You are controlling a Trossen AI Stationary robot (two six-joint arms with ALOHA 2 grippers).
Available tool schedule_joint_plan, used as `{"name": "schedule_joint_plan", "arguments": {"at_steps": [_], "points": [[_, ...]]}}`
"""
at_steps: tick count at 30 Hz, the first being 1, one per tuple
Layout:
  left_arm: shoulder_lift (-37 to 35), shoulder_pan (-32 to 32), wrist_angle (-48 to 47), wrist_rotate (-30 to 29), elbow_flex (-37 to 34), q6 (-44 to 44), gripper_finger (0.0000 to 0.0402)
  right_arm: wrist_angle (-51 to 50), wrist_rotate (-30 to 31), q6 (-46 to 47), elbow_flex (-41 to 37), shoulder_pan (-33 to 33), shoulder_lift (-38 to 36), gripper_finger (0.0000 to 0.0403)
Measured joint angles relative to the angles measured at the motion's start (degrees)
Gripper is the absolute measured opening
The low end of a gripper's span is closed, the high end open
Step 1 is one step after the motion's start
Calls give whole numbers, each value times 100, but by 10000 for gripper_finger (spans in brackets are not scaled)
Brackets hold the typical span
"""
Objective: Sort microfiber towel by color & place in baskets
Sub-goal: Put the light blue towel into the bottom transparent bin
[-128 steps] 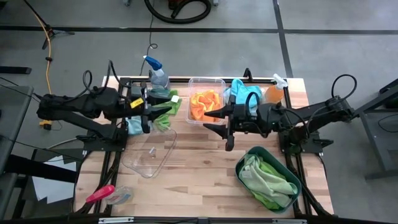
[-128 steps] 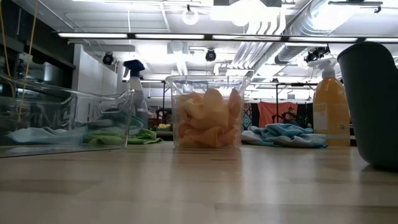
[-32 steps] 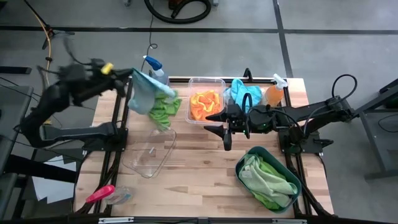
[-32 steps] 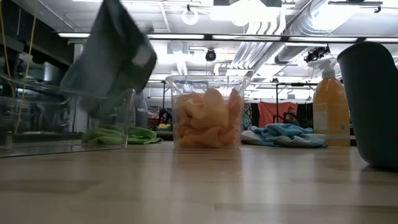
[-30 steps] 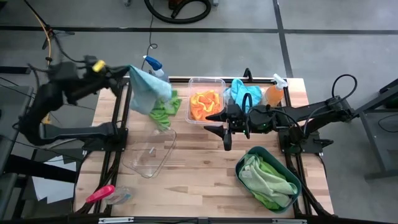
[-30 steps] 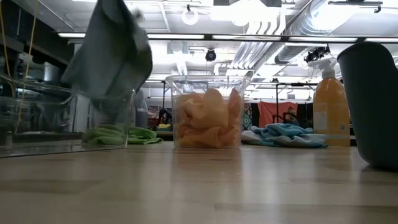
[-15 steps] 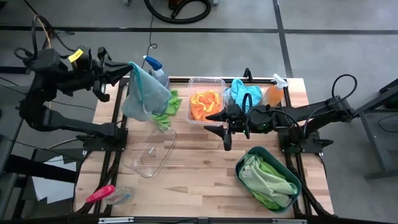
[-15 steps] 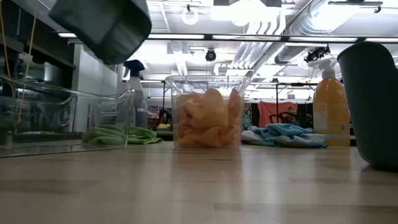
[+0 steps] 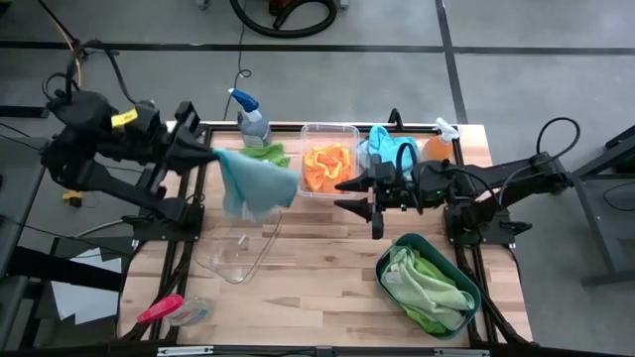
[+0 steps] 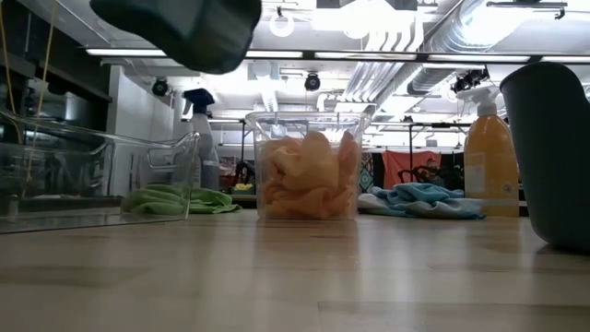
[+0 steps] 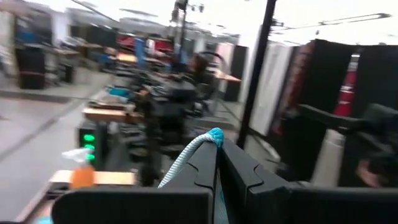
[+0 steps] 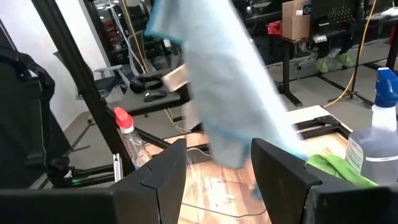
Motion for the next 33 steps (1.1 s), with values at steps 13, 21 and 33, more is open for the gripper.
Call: {"name": "schedule_joint_plan", "arguments": {"at_steps": [13,21,33], "points": [[3,-1258,-1913,-1828,-26,-1152,0,-301,-42,138,0,0,2,177],[376,-1330,-3715,-2146,-46,-2230,0,-301,-40,138,0,0,2,177],[1322,-1437,-5091,-1219,-46,-2889,0,-301,-40,88,0,0,2,177]]}}
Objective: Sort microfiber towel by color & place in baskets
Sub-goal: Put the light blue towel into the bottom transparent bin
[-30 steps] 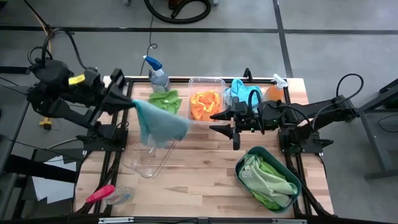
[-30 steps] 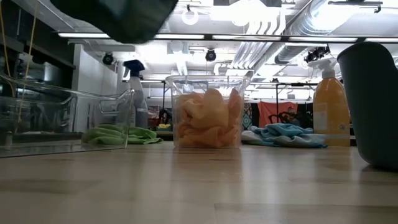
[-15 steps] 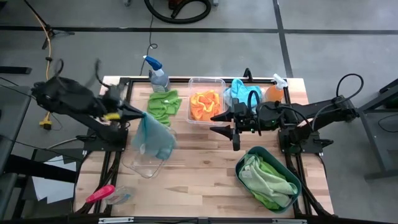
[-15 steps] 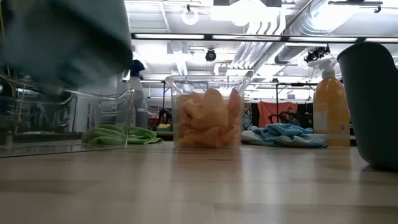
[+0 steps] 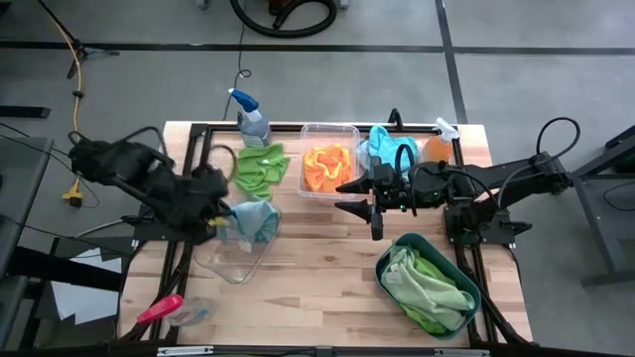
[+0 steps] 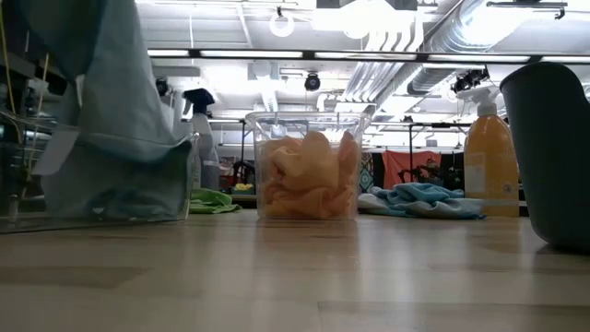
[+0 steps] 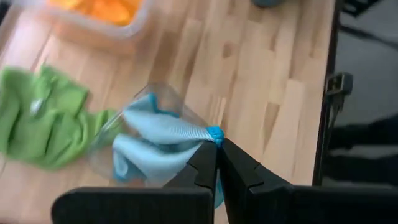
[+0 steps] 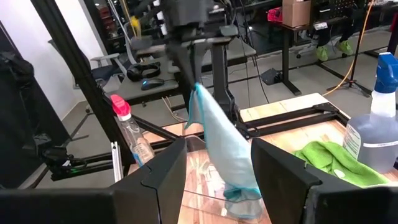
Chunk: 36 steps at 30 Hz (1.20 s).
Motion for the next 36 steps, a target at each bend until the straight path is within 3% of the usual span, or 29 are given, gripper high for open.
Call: {"name": "schedule_joint_plan", "arguments": {"at_steps": [4,10,16,22,27,36], "points": [[281,-233,493,42,0,456,0,-3,-1,-40,0,0,0,177],[395,-599,478,219,-143,141,0,-48,-95,-40,0,0,2,177],[-296,-826,859,208,-1589,-618,0,-146,-111,-42,0,0,4,177],[-917,-454,1421,266,-3061,-512,0,-146,-109,-47,0,0,4,177],[-998,166,1565,609,-3538,318,0,-140,-86,-44,0,0,4,177],[-512,1176,2012,913,-3565,2547,0,-127,219,101,0,-4,4,177]]}}
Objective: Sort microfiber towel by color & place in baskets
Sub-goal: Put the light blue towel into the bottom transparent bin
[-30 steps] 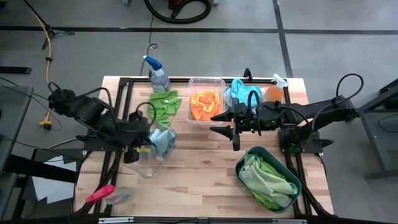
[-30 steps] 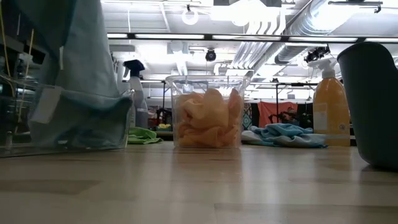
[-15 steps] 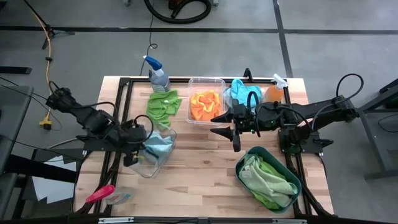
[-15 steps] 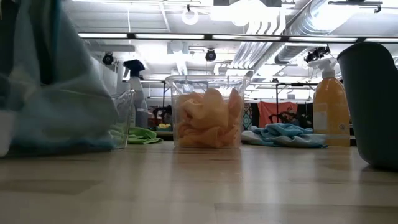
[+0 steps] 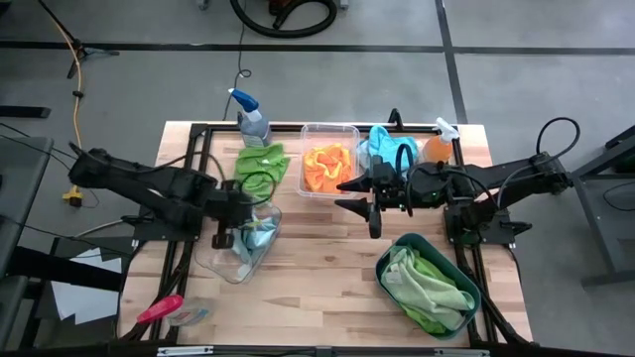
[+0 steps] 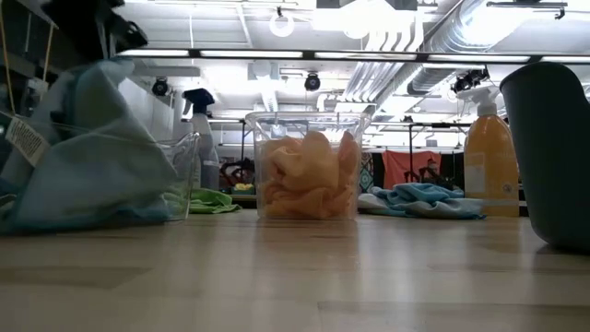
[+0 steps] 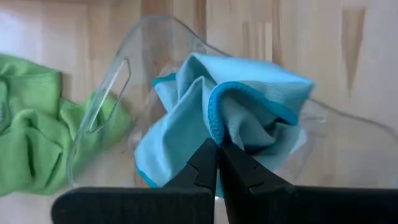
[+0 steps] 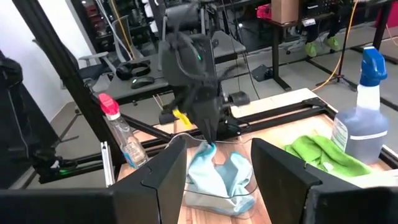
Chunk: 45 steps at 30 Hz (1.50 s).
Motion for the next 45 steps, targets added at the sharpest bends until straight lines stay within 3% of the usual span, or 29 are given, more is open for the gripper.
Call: {"name": "schedule_joint_plan", "arguments": {"at_steps": [4,10,14,27,33,45], "points": [[377,135,161,48,-127,437,0,0,0,136,0,0,0,177],[503,139,1318,563,-1274,488,0,0,2,259,0,0,0,177],[545,116,1994,534,-1923,417,0,0,5,312,0,0,0,177],[1833,190,2627,590,-2015,1580,1,-62,276,311,0,0,0,177],[2381,192,2661,670,-1958,1685,1,-203,275,396,0,0,0,177],[2205,197,2800,620,-1951,1444,10,-256,271,368,0,0,2,177]]}}
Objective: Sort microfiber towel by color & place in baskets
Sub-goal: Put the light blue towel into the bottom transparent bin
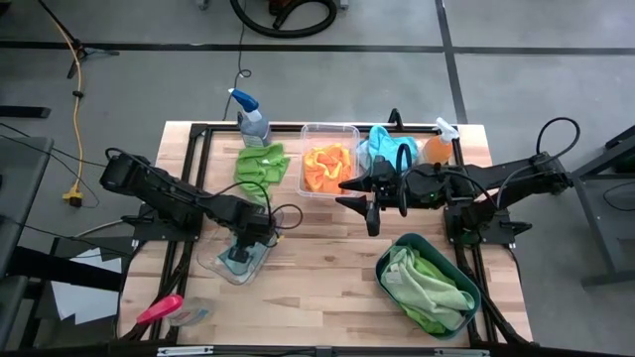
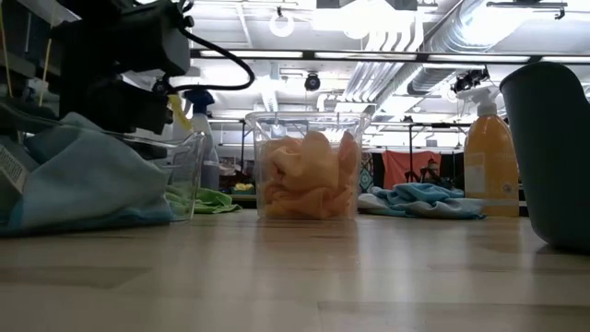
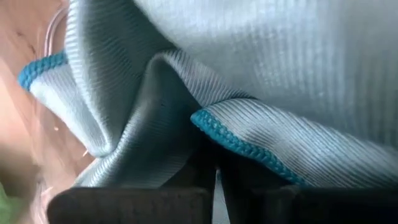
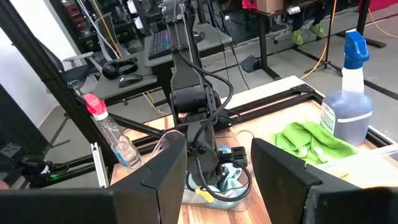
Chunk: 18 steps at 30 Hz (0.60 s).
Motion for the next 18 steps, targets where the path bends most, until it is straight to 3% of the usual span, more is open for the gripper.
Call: {"name": "schedule_joint_plan", "arguments": {"at_steps": [9,18], "points": [[-295,4,-892,-30,751,-214,105,-47,-17,-11,0,0,0,177],[-768,4,-2357,1,1848,-355,196,-68,-17,-13,0,0,0,177]]}}
